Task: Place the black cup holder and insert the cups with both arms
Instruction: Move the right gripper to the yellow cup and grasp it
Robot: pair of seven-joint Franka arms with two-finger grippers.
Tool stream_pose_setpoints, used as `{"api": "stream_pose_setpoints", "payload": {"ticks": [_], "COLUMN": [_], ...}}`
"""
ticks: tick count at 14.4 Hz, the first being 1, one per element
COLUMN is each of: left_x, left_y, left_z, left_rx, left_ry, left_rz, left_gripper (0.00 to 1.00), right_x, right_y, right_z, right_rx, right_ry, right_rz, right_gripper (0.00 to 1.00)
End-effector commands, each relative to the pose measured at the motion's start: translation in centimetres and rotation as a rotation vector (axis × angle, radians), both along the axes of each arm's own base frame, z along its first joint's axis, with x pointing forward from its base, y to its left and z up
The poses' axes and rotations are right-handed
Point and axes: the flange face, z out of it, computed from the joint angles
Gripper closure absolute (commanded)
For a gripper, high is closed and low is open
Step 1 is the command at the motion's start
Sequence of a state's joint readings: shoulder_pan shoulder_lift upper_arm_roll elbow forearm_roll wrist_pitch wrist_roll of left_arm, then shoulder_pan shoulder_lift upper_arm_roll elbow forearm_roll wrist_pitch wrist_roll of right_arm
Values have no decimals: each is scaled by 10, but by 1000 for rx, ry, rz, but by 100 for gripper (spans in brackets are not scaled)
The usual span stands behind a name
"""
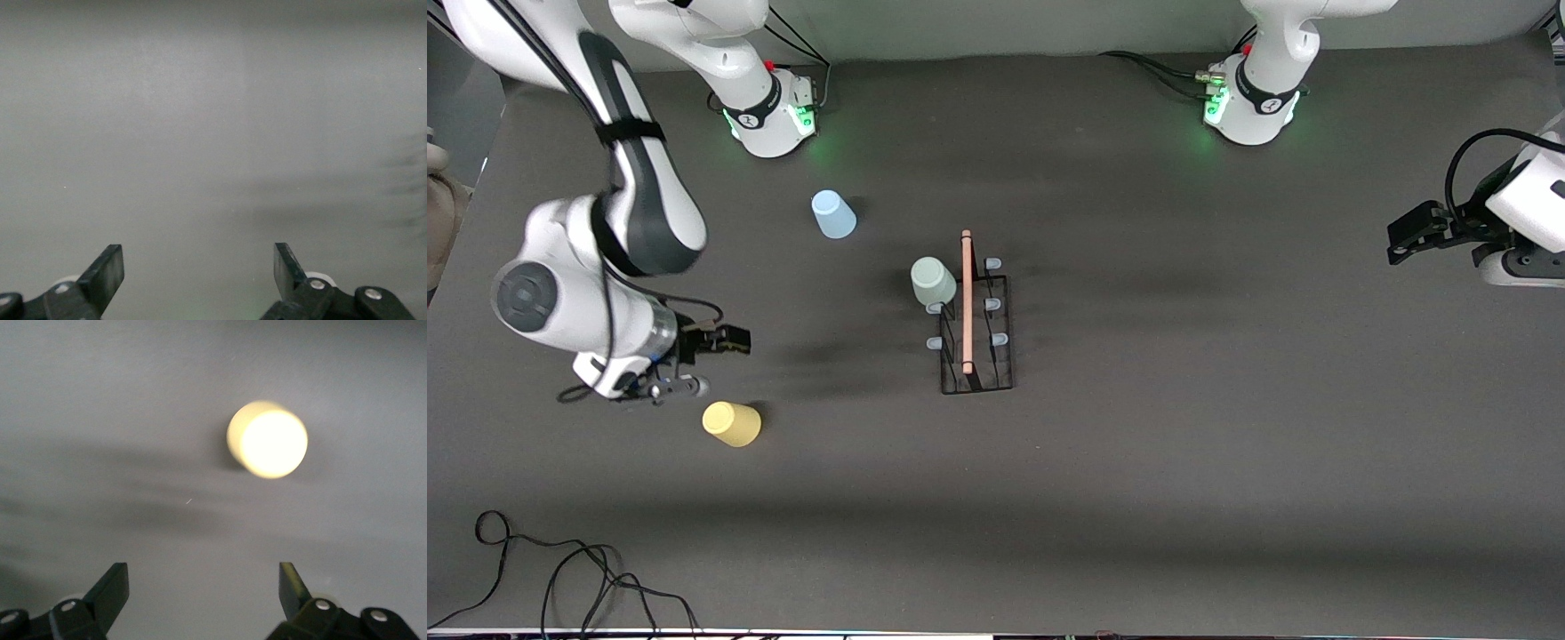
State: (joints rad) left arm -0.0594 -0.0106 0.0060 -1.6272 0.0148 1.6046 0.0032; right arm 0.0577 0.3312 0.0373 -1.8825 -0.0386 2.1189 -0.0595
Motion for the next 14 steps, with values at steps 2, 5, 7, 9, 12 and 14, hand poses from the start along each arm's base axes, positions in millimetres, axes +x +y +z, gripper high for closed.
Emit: {"api": "stream_pose_setpoints", "payload": {"ticks": [2, 5, 7, 9, 12, 14], "left_x": [0, 0, 0, 0, 0, 0], "left_y": [-5, -4, -5, -3, -4, -4], "left_z": [7, 8, 7, 8, 8, 7], "left_rx": [16, 16, 18, 18, 18, 18], "left_ry": [4, 3, 4, 3, 2, 4], "left_rz": [-23, -22, -23, -22, -22, -23], "left_gripper": [0, 0, 0, 0, 0, 0], "right_x": [24, 44, 54, 57, 56, 56], "right_y": [-29, -51, -63, -66, -80, -81], "right_z": [-36, -54, -70, -74, -82, -88], "right_rx": [-35, -29, -14, 58, 169, 204], "right_ry": [-25, -20, -14, -16, -13, -10], "right_rz": [74, 84, 55, -10, -64, -77], "right_gripper": [1, 1, 1, 1, 1, 1]}}
